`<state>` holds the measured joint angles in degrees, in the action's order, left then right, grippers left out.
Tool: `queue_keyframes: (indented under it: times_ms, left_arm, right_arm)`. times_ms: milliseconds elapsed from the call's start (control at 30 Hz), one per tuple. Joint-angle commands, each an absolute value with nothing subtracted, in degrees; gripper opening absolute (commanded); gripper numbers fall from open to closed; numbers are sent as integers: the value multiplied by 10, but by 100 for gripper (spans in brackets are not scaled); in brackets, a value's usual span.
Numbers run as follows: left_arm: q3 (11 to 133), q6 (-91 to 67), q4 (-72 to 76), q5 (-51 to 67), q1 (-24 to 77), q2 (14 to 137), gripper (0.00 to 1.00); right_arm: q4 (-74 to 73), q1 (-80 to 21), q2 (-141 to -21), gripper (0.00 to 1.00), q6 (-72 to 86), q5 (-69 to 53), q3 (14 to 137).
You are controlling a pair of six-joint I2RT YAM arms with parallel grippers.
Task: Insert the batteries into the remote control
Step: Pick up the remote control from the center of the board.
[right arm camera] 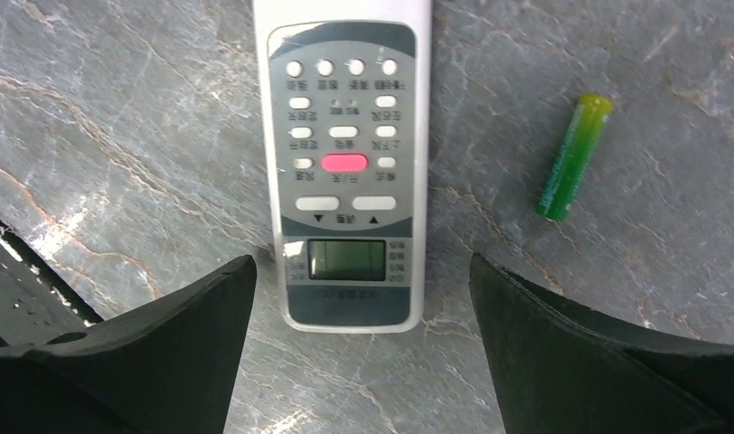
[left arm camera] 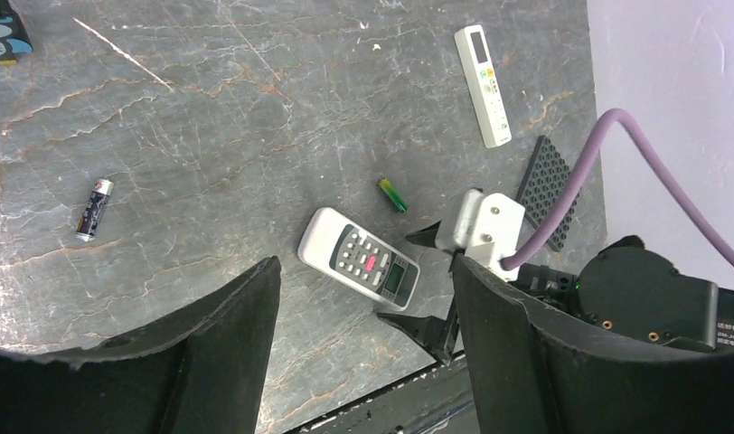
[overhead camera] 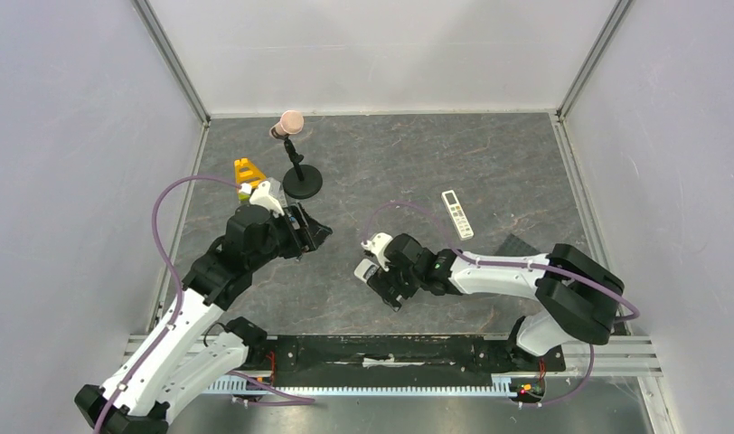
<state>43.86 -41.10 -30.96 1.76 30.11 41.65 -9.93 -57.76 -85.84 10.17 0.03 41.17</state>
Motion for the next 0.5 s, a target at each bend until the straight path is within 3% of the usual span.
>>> queue_keyframes:
  times_ms: [0,100,267,467]
  left_arm:
    - [439,-407,-297,-11,301,404,75]
    - [439,-401,-290,-8,301,404,75]
    - [431,-361,-247,54,301,387,74]
    - [431,-308,-215,86,301,330,74]
  right_arm:
    - [-123,-599,-876,88,84,37,448]
    - [-139,-604,-884,78,89,45,453]
    - [-191,-604,-888,50,85,37,467]
    - [-235,-604,-866,32,51,47,483]
